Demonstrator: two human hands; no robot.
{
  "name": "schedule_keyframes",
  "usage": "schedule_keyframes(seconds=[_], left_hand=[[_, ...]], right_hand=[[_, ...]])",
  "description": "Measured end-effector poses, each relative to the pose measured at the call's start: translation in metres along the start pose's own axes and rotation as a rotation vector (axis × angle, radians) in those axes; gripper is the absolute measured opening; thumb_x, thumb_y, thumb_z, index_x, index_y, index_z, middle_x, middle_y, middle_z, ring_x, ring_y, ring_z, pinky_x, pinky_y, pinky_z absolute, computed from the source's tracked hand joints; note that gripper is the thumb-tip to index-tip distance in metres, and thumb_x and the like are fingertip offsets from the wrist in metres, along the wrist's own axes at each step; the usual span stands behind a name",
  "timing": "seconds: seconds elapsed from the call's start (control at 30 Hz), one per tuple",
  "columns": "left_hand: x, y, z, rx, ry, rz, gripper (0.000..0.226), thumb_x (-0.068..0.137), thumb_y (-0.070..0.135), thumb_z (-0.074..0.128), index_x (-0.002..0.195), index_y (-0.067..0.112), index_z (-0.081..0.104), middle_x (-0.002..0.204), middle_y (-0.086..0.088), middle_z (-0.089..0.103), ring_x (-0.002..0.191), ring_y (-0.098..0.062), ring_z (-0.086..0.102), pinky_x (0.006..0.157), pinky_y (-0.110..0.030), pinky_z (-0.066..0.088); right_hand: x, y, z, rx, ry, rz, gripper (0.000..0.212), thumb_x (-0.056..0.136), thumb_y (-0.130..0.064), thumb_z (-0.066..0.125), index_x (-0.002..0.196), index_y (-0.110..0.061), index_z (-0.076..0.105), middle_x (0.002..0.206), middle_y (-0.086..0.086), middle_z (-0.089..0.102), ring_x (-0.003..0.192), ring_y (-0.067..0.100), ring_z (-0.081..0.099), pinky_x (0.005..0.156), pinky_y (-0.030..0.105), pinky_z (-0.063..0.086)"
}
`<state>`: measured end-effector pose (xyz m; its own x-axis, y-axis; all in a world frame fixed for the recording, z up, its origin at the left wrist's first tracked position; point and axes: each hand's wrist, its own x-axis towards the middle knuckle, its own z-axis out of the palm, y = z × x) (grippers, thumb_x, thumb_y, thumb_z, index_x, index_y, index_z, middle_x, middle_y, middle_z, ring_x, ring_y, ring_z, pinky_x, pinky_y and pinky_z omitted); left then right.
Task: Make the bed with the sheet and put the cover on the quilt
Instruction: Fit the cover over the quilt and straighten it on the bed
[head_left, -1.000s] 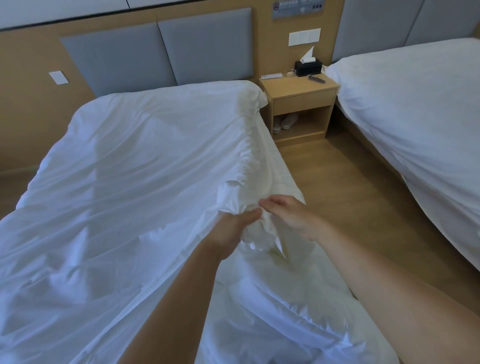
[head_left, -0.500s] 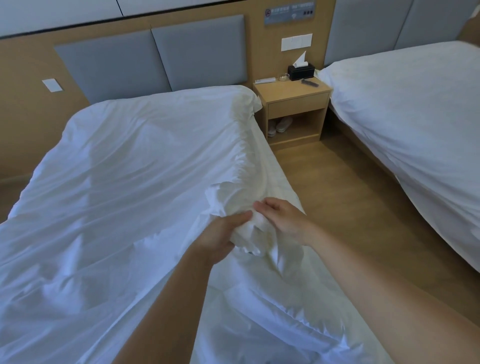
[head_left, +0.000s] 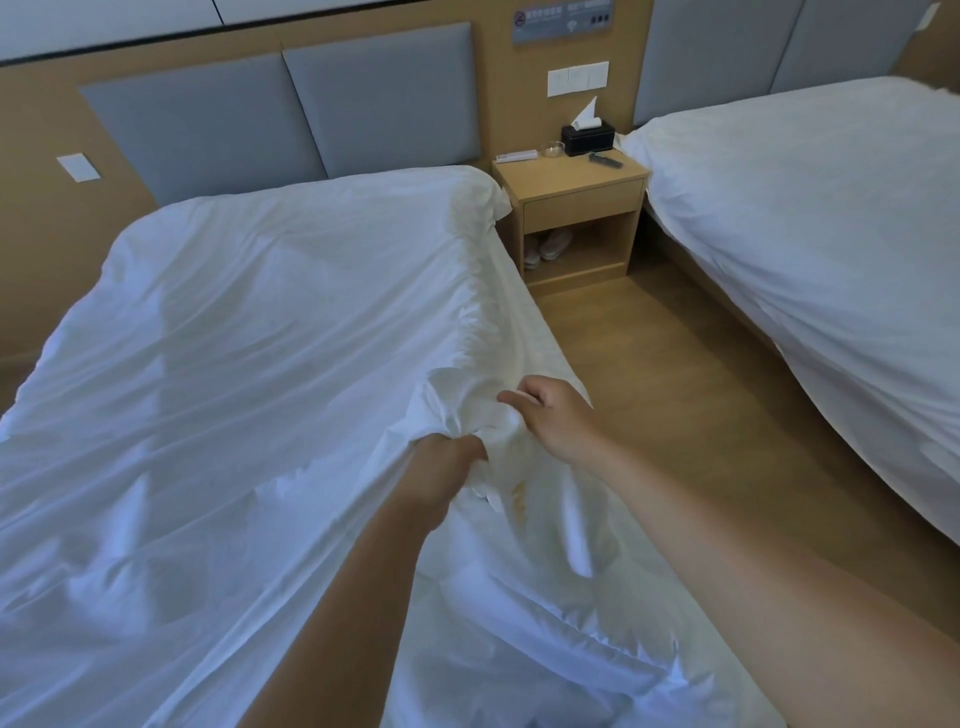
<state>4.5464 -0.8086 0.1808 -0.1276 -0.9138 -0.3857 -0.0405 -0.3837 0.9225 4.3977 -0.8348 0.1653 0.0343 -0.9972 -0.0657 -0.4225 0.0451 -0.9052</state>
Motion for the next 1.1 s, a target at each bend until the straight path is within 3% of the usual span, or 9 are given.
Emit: schedule_keyframes(seconds=[0.2,0.27,0.33,0.43,0.53,0.67,0.8,1.0,1.1], left_hand=[[-0.008,-0.017,0.007,-0.100,-0.267,-0.171,0.024,0.039,0.007,0.055,0.061,0.007,0.065,0.062,-0.006,0.060,0.066,-0.024,0.056,0.061,-0.028,0.043],[-0.010,-0.017,0.001,-0.091,-0.418,-0.232,0.031,0.036,0.016,0.059,0.065,0.009,0.068,0.063,-0.005,0.061,0.061,-0.021,0.058,0.059,-0.026,0.044],[-0.010,-0.012,-0.005,-0.097,-0.507,-0.260,0.042,0.047,0.022,0.068,0.086,0.008,0.069,0.077,-0.008,0.067,0.072,-0.022,0.063,0.071,-0.032,0.049],[-0.007,-0.007,-0.001,0.075,-0.341,-0.170,0.039,0.065,0.022,0.077,0.100,0.008,0.068,0.099,-0.013,0.071,0.093,-0.027,0.068,0.092,-0.043,0.052],[-0.003,-0.009,0.005,0.015,-0.141,-0.038,0.033,0.068,0.004,0.073,0.101,0.007,0.068,0.100,-0.015,0.070,0.095,-0.029,0.067,0.089,-0.044,0.051],[-0.006,-0.015,0.000,-0.059,-0.264,-0.110,0.051,0.053,0.001,0.061,0.104,0.001,0.065,0.093,-0.014,0.067,0.090,-0.031,0.064,0.082,-0.040,0.050],[-0.017,-0.015,0.004,0.190,-0.453,-0.225,0.042,0.044,0.002,0.055,0.086,-0.001,0.057,0.078,-0.012,0.054,0.073,-0.025,0.055,0.063,-0.027,0.044],[-0.011,-0.015,-0.009,-0.104,-0.451,-0.227,0.045,0.049,0.016,0.064,0.093,0.007,0.068,0.084,-0.011,0.066,0.079,-0.027,0.064,0.074,-0.036,0.049],[-0.009,-0.019,-0.004,-0.014,-0.375,-0.171,0.045,0.052,0.007,0.073,0.097,0.004,0.069,0.092,-0.016,0.069,0.087,-0.030,0.066,0.082,-0.041,0.053]], right_hand=[[-0.003,0.007,-0.003,-0.010,0.109,-0.007,0.041,0.092,-0.027,0.058,0.060,-0.018,0.034,0.059,-0.005,0.037,0.055,0.008,0.036,0.051,0.020,0.028],[-0.003,0.006,-0.001,-0.095,0.095,-0.033,0.040,0.092,-0.027,0.058,0.061,-0.018,0.035,0.059,-0.005,0.038,0.055,0.007,0.036,0.049,0.018,0.029],[-0.003,0.006,0.004,-0.121,0.076,-0.051,0.038,0.091,-0.027,0.058,0.062,-0.017,0.037,0.061,-0.004,0.040,0.057,0.008,0.037,0.052,0.019,0.028],[-0.002,0.006,0.007,-0.042,0.060,-0.041,0.036,0.091,-0.027,0.060,0.063,-0.017,0.039,0.062,-0.004,0.043,0.059,0.009,0.040,0.057,0.024,0.032],[-0.003,0.005,0.006,0.014,0.050,-0.026,0.037,0.091,-0.029,0.061,0.062,-0.018,0.040,0.060,-0.006,0.041,0.057,0.008,0.040,0.055,0.021,0.032],[-0.003,0.008,0.002,-0.037,0.060,-0.030,0.035,0.091,-0.030,0.059,0.064,-0.017,0.041,0.063,-0.004,0.042,0.059,0.009,0.040,0.054,0.022,0.031],[-0.003,0.004,0.012,-0.121,0.012,-0.089,0.040,0.091,-0.029,0.060,0.062,-0.018,0.035,0.060,-0.005,0.036,0.056,0.007,0.034,0.052,0.022,0.025],[-0.018,0.012,0.016,0.140,-0.019,0.085,0.032,0.091,-0.041,0.056,0.073,-0.016,0.047,0.069,-0.005,0.046,0.064,0.007,0.045,0.062,0.020,0.036],[-0.027,0.029,0.017,0.159,-0.120,0.201,0.030,0.092,-0.039,0.054,0.075,-0.014,0.051,0.072,0.000,0.052,0.069,0.012,0.050,0.066,0.024,0.040]])
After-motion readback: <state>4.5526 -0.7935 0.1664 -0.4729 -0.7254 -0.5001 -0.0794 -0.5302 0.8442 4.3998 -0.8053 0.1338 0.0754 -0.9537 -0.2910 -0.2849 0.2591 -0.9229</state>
